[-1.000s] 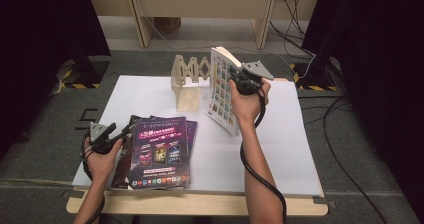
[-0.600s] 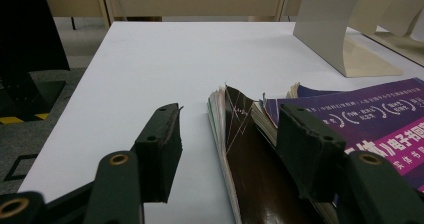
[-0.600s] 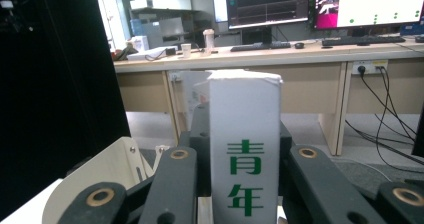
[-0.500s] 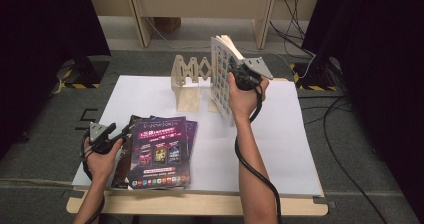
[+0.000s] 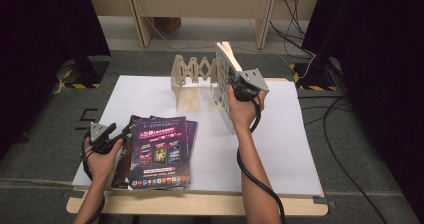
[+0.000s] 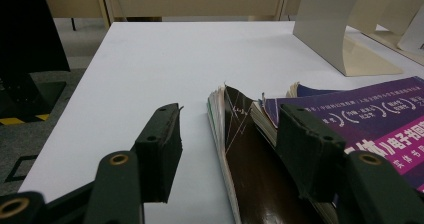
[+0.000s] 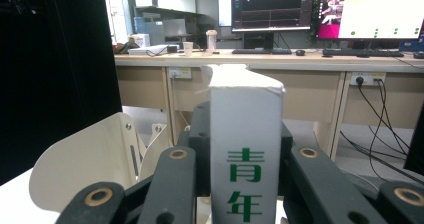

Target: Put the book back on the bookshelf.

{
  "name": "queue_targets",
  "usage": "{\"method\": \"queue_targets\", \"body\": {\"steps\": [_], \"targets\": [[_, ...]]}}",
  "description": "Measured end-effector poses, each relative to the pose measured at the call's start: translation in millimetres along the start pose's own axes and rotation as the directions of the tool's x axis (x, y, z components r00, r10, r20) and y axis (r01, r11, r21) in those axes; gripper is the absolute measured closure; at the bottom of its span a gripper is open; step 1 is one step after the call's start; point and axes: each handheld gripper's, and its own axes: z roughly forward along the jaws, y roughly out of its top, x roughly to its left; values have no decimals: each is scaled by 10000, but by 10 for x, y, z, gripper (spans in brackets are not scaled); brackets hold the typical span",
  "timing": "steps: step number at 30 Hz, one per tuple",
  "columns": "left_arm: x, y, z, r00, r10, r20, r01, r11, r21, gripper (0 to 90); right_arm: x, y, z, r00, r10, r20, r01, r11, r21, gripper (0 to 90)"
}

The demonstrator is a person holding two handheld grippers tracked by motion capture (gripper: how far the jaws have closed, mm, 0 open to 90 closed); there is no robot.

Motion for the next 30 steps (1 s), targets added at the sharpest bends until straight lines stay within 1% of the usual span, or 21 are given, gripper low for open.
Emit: {"method": "queue_targets", "body": {"steps": [8, 12, 13, 16, 17, 21, 26, 30], "targets": [[-4, 0, 1, 10000, 22, -2, -22, 10000, -10, 428, 14, -60, -120, 9989, -461, -48, 461, 9989, -77, 739], [0, -1, -2, 10000, 3, 6, -3, 10000, -12, 428, -5, -77, -188, 9994, -351, -34, 351, 9994, -37, 733], [-3, -1, 1, 10000, -4, 3, 4, 10000, -28, 428, -18, -79, -204, 9992, -406, -3, 406, 9992, -48, 730], [-10, 0, 0, 10000, 60, -9, -60, 10000, 8, 428, -38, -64, -246, 9996, -271, -2, 271, 9996, 92, 722], [-10, 0, -1, 10000, 68, -12, -68, 10000, 6, 428, -52, -55, -254, 9995, -327, 15, 327, 9994, 137, 720], [-6, 0, -1, 10000, 43, -16, -43, 10000, 4, 428, -74, -43, -271, 9996, -289, 15, 289, 9994, 210, 706], [-9, 0, 0, 10000, 53, -13, -53, 10000, -3, 428, -81, -45, -264, 9998, -215, -51, 217, 9986, 480, 672], [-6, 0, 0, 10000, 14, -6, -14, 10000, -16, 427, -88, -54, -260, 9998, -198, -98, 202, 9986, 480, 655]]}}
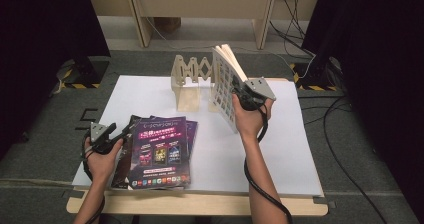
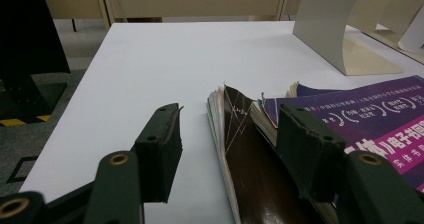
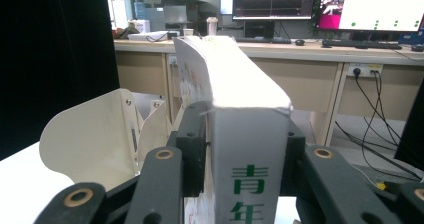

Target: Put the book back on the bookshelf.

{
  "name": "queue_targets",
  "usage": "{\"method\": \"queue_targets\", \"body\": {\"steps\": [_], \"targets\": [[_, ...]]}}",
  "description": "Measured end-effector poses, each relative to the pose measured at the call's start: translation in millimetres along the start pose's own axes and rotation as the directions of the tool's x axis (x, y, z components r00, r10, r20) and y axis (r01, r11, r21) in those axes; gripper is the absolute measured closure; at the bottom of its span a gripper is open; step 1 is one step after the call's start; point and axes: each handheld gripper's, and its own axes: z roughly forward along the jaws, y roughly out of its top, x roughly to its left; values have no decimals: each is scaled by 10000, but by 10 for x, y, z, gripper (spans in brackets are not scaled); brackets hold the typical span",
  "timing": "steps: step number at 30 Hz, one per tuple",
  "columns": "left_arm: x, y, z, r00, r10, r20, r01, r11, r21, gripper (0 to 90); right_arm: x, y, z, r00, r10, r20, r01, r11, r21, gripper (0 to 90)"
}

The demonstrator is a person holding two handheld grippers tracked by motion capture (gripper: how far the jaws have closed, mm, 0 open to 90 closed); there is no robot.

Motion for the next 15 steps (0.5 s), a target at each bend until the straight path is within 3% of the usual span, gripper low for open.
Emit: {"method": "queue_targets", "body": {"steps": [15], "targets": [[-6, 1, 2, 10000, 71, -18, -71, 10000, 46, 427, -7, 109, 90, 9998, 0, -208, 7, 9994, 332, 574]]}}
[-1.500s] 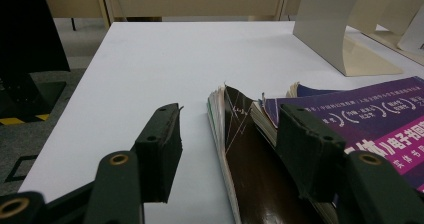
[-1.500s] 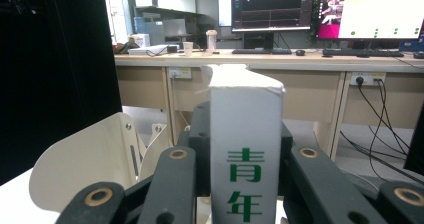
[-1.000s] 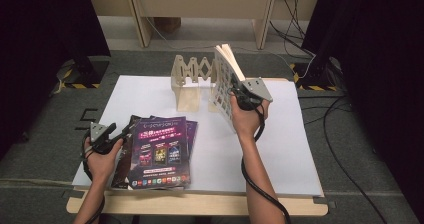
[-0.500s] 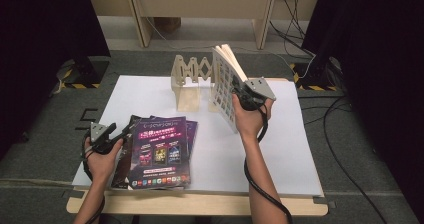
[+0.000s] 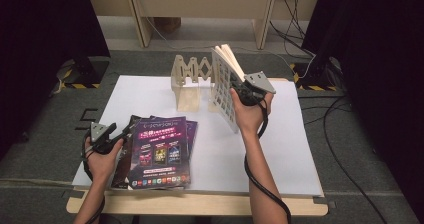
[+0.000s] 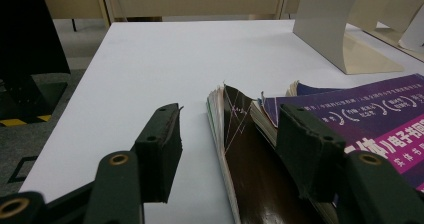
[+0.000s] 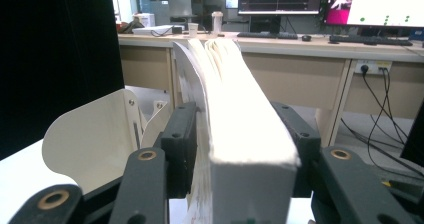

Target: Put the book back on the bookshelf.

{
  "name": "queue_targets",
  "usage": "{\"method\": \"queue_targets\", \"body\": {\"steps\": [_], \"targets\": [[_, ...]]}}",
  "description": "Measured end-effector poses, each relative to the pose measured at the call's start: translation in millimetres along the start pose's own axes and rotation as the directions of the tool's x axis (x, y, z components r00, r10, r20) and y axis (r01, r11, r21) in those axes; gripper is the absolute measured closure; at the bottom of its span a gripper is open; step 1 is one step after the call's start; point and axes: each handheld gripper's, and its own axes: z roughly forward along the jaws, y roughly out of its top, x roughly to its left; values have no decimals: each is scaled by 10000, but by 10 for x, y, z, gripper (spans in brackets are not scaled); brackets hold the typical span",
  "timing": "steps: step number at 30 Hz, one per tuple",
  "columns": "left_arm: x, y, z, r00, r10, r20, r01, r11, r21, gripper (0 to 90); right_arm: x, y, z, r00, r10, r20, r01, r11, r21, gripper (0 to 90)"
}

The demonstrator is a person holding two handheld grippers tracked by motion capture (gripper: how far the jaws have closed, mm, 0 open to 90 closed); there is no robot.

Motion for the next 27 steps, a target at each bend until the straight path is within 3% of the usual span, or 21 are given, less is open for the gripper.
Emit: {"method": "queue_targets", "body": {"steps": [6, 13, 27], "targets": [[3, 0, 2, 10000, -53, 26, 53, 10000, -14, 426, 16, 28, 54, 9996, 202, -202, -200, 9998, 69, 575], [8, 0, 2, 10000, -89, 33, 89, 10000, -18, 426, 30, 38, 102, 9996, 112, -248, -108, 9998, 150, 580], [8, 1, 4, 10000, -38, 41, 38, 10000, 23, 426, 37, 53, 166, 9999, -118, -79, 123, 9978, 658, 708]]}}
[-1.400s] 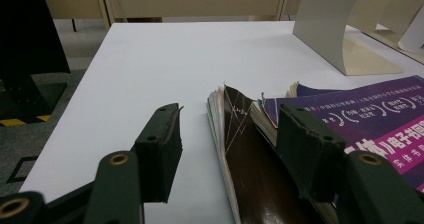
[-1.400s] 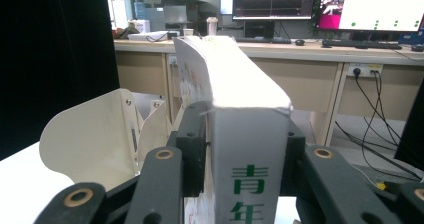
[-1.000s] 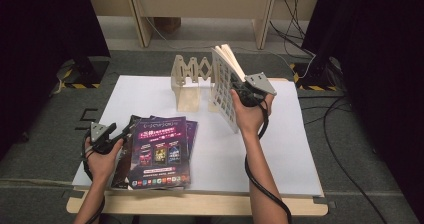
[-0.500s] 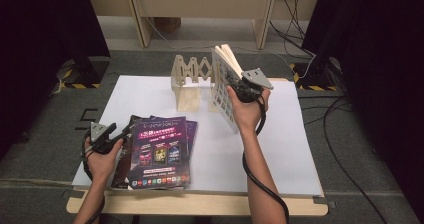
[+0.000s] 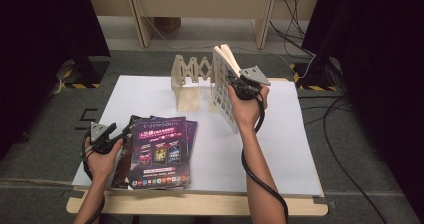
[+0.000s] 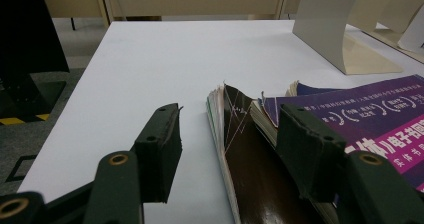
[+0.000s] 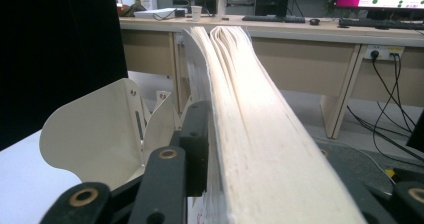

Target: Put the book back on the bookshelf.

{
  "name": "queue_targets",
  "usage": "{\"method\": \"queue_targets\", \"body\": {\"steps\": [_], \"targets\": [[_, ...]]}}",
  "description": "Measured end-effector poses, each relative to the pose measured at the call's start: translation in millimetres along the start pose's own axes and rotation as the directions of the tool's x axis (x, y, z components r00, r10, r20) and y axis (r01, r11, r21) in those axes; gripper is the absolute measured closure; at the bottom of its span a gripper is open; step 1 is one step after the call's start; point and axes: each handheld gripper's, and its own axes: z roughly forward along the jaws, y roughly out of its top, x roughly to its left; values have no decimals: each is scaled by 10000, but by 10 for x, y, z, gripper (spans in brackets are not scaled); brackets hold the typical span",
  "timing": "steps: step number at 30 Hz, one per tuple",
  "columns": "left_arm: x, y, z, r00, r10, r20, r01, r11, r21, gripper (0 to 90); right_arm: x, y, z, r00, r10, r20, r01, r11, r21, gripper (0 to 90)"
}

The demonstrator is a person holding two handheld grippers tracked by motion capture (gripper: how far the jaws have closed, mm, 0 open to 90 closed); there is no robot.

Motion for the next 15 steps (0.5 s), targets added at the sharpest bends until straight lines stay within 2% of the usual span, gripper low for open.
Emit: {"method": "queue_targets", "body": {"steps": [5, 10, 15], "targets": [[-1, 0, 0, 10000, 9, 4, -9, 10000, -6, 426, 12, 12, 2, 9999, -41, 102, 40, 9999, 99, 741], [-3, 0, 0, 10000, 11, 0, -11, 10000, -4, 426, 15, -8, -12, 9997, 159, 181, -157, 9998, -102, 744], [-3, 0, -1, 10000, 22, -1, -22, 10000, 4, 426, 25, -26, -28, 9997, 167, 188, -161, 9993, -325, 746]]}}
